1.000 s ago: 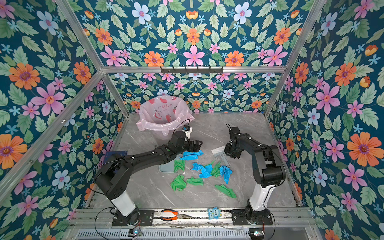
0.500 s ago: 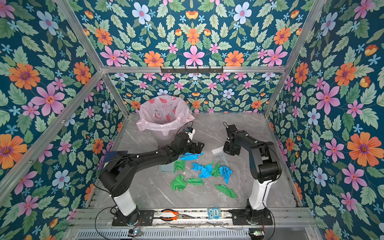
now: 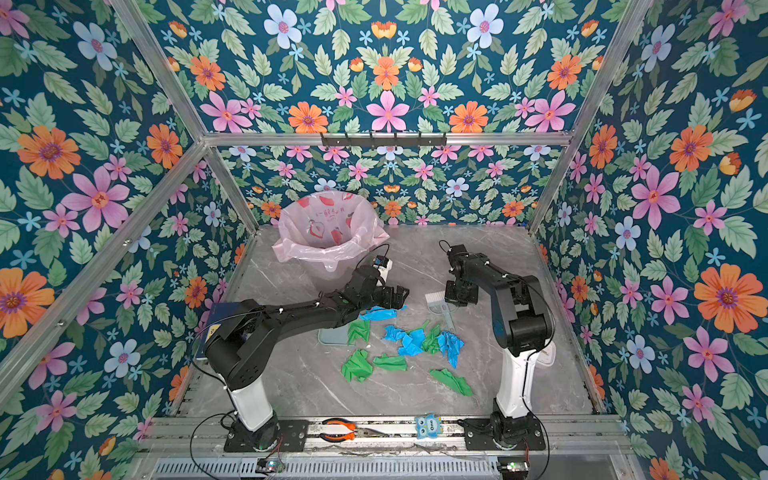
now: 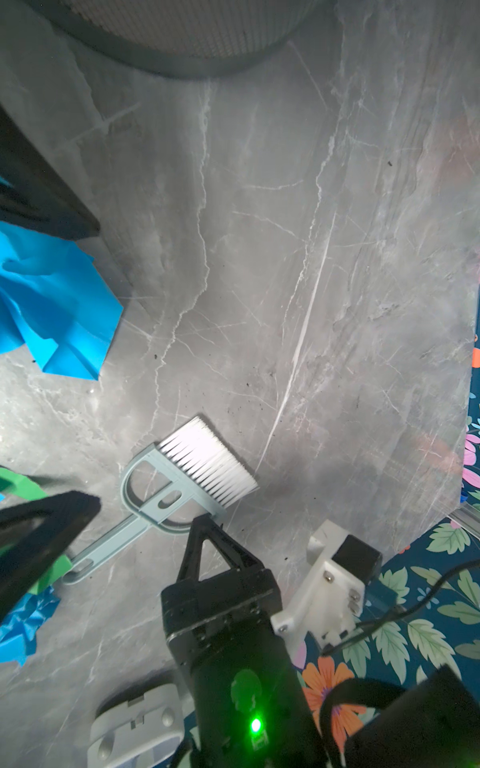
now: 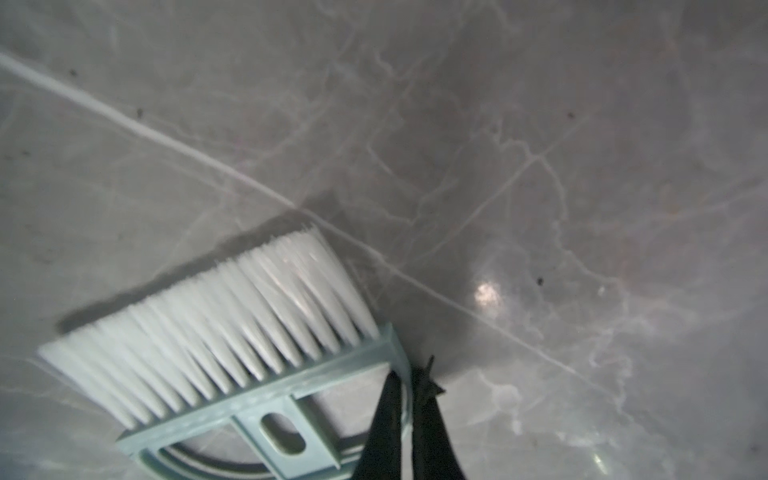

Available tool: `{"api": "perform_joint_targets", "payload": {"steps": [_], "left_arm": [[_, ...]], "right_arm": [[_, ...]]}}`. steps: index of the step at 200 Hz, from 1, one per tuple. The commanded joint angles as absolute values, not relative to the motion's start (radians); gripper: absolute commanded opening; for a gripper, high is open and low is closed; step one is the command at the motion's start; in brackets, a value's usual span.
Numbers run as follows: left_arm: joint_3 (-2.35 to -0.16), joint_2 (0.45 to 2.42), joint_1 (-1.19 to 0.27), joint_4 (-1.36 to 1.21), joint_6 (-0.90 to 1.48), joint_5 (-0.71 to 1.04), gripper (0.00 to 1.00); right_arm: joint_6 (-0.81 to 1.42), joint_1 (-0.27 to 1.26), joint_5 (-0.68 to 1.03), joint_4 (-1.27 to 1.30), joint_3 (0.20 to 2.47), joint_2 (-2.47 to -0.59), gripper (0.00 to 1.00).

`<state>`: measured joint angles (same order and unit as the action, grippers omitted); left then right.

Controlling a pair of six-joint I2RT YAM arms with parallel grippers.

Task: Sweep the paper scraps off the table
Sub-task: 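Close the right gripper on the brush handle and lift it, then carry the brush toward the left gripper and let the left gripper grasp its bristle head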

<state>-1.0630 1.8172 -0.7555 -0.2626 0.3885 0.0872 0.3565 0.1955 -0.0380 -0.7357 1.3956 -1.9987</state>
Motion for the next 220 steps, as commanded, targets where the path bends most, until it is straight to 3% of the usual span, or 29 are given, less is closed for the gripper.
{"api": "perform_joint_targets", "payload": {"steps": [1, 20, 66, 133, 220], "left_arm": [[-1.068, 1.823, -0.756, -0.276, 0.373, 0.09, 0.97], [-1.065, 1.827, -0.756, -0.279, 0.373, 0.094, 0.97], [-1.063, 1.838, -0.756, -0.284, 0.364, 0.097, 0.97], [-1.071, 1.86, -0.756, -0.285, 0.335, 0.118, 0.97], [-1.072, 1.898, -0.727, -0.353, 0.325, 0.271, 0.99]], "right_arm": [[0.271, 0.203, -0.114, -0.704, 1.439, -2.029, 0.05], [0.188, 0.219, -0.153, -0.71, 1.496, -2.056, 0.0], [0.007, 0.255, -0.194, -0.68, 1.575, -2.102, 0.0], [-0.169, 0.255, -0.042, -0.503, 1.487, -2.043, 0.0], [-0.221, 0.233, 0.191, -0.535, 1.472, -1.995, 0.0]]}}
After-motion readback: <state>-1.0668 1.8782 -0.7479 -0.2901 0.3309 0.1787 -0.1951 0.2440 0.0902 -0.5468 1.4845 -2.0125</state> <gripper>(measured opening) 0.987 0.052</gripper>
